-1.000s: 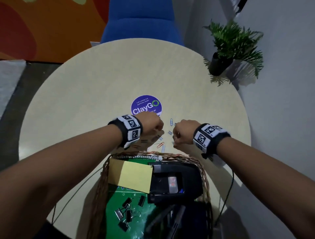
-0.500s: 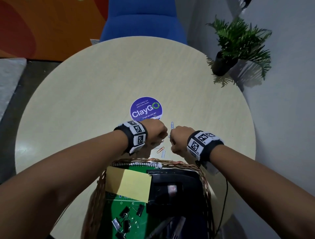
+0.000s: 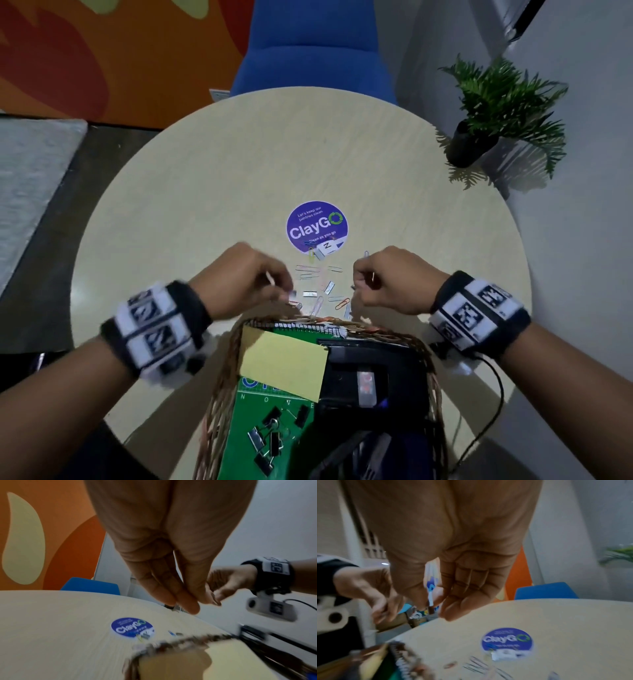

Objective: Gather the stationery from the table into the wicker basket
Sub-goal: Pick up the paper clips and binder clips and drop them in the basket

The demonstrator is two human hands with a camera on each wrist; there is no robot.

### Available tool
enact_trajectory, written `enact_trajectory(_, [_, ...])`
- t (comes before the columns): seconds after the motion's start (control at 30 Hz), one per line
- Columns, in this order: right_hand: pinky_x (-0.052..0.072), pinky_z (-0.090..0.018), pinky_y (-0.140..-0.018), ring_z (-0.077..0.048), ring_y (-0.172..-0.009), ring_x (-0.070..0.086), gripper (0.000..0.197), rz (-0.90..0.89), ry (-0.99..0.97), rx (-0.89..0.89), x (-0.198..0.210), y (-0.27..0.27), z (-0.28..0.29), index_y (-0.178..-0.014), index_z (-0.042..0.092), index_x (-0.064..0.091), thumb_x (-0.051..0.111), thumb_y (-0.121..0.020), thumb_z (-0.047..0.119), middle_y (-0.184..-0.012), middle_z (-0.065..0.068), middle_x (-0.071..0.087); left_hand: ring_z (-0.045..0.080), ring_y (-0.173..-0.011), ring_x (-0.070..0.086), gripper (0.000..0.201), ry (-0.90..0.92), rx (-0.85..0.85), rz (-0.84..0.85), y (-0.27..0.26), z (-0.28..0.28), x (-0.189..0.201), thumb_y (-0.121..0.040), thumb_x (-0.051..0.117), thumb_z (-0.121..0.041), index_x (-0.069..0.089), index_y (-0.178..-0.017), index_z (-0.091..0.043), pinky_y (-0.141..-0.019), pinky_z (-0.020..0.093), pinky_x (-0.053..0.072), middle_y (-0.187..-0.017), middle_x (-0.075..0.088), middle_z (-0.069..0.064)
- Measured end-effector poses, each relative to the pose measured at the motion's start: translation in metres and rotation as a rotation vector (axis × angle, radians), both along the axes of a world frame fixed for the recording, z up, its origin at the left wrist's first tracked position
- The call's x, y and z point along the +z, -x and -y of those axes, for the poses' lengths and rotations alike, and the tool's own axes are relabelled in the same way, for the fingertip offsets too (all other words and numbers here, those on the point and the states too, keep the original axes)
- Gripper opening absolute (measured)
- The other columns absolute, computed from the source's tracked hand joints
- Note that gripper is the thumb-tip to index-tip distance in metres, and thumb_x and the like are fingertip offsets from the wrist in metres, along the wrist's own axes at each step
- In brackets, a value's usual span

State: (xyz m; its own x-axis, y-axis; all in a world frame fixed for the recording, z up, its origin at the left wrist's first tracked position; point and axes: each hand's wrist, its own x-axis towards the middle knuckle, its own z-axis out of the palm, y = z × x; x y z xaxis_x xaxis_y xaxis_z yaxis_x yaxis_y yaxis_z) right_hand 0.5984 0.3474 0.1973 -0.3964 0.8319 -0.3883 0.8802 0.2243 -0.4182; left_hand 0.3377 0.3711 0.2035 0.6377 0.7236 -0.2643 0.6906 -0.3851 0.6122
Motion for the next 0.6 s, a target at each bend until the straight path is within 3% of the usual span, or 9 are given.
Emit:
enact_trajectory(0.07, [0.039, -0.029, -0.059, -0.019, -0.066, 0.051, 0.011, 0.025, -0.060, 0.062, 0.016, 0.017, 0.021, -0.071, 0.024, 0.050, 0.057, -0.079, 0.028, -0.067, 0.008, 0.058, -0.005, -0.068, 0.067, 0.010, 0.014, -0.015, 0.012, 0.019, 0.036, -0.002, -0.081, 0.069, -0.033, 0.075, -0.087, -0.027, -0.069, 0.015, 0.051, -0.079, 0.075, -0.015])
enact_trajectory(0.17, [0.034, -0.029, -0.053, -0.024, -0.062, 0.057, 0.006, 0.023, -0.165, 0.181, 0.029, 0.045, 0.063, -0.073, 0.023, 0.052, 0.055, -0.076, 0.027, -0.071, 0.004, 0.062, -0.010, -0.078, 0.065, 0.022, -0.010, -0.039, -0.011, 0.037, 0.091, -0.011, -0.087, 0.054, -0.047, 0.070, -0.096, -0.035, -0.068, 0.005, 0.047, -0.089, 0.073, -0.024])
enact_trajectory(0.3, [0.024, -0.019, -0.041, -0.010, -0.039, 0.054, 0.022, 0.075, -0.253, 0.255, 0.017, 0.076, 0.115, -0.062, 0.025, 0.056, 0.073, -0.053, 0.035, -0.052, 0.010, 0.056, -0.006, -0.070, 0.064, 0.025, -0.117, -0.009, -0.090, 0.044, 0.142, -0.025, -0.088, 0.041, -0.057, 0.060, -0.099, -0.046, -0.053, 0.014, 0.049, -0.088, 0.070, -0.025])
enact_trajectory(0.4, [0.027, -0.013, -0.037, -0.004, -0.033, 0.049, 0.017, 0.028, -0.269, 0.263, 0.007, 0.088, 0.135, -0.059, 0.027, 0.057, 0.070, -0.056, 0.038, -0.047, 0.013, 0.053, -0.005, -0.092, 0.063, 0.032, -0.032, 0.024, -0.059, 0.044, 0.159, -0.026, -0.087, 0.034, -0.057, 0.051, -0.113, -0.051, -0.072, 0.021, 0.052, -0.108, 0.065, -0.024])
enact_trajectory(0.43, [0.022, -0.011, -0.036, -0.001, -0.032, 0.047, 0.015, 0.026, -0.282, 0.278, 0.009, 0.091, 0.137, -0.057, 0.028, 0.057, 0.064, -0.058, 0.041, -0.045, 0.015, 0.052, -0.006, -0.094, 0.062, 0.033, -0.020, 0.044, -0.053, 0.046, 0.160, -0.025, -0.086, 0.035, -0.057, 0.050, -0.115, -0.052, -0.073, 0.022, 0.053, -0.109, 0.065, -0.026])
enact_trajectory(0.47, [0.025, -0.008, -0.037, 0.001, -0.032, 0.046, 0.016, 0.036, -0.305, 0.295, 0.011, 0.093, 0.138, -0.057, 0.030, 0.058, 0.063, -0.057, 0.045, -0.044, 0.015, 0.051, -0.007, -0.091, 0.063, 0.032, -0.035, 0.069, -0.056, 0.050, 0.159, -0.024, -0.086, 0.038, -0.056, 0.051, -0.114, -0.051, -0.070, 0.020, 0.054, -0.107, 0.066, -0.027])
enact_trajectory(0.53, [0.039, -0.016, -0.034, 0.003, -0.035, 0.047, 0.022, 0.034, -0.323, 0.323, 0.014, 0.097, 0.138, -0.059, 0.031, 0.061, 0.073, -0.051, 0.048, -0.045, 0.016, 0.052, -0.008, -0.084, 0.066, 0.028, -0.090, 0.144, -0.034, 0.060, 0.153, -0.021, -0.086, 0.046, -0.052, 0.057, -0.110, -0.045, -0.063, 0.015, 0.054, -0.098, 0.070, -0.027])
enact_trajectory(0.6, [0.035, -0.015, -0.035, 0.001, -0.036, 0.048, 0.028, 0.023, -0.309, 0.346, 0.014, 0.103, 0.139, -0.062, 0.030, 0.062, 0.080, -0.050, 0.048, -0.046, 0.014, 0.052, -0.008, -0.080, 0.066, 0.026, -0.131, 0.212, -0.020, 0.068, 0.145, -0.020, -0.086, 0.048, -0.051, 0.062, -0.105, -0.041, -0.063, 0.015, 0.053, -0.093, 0.071, -0.027])
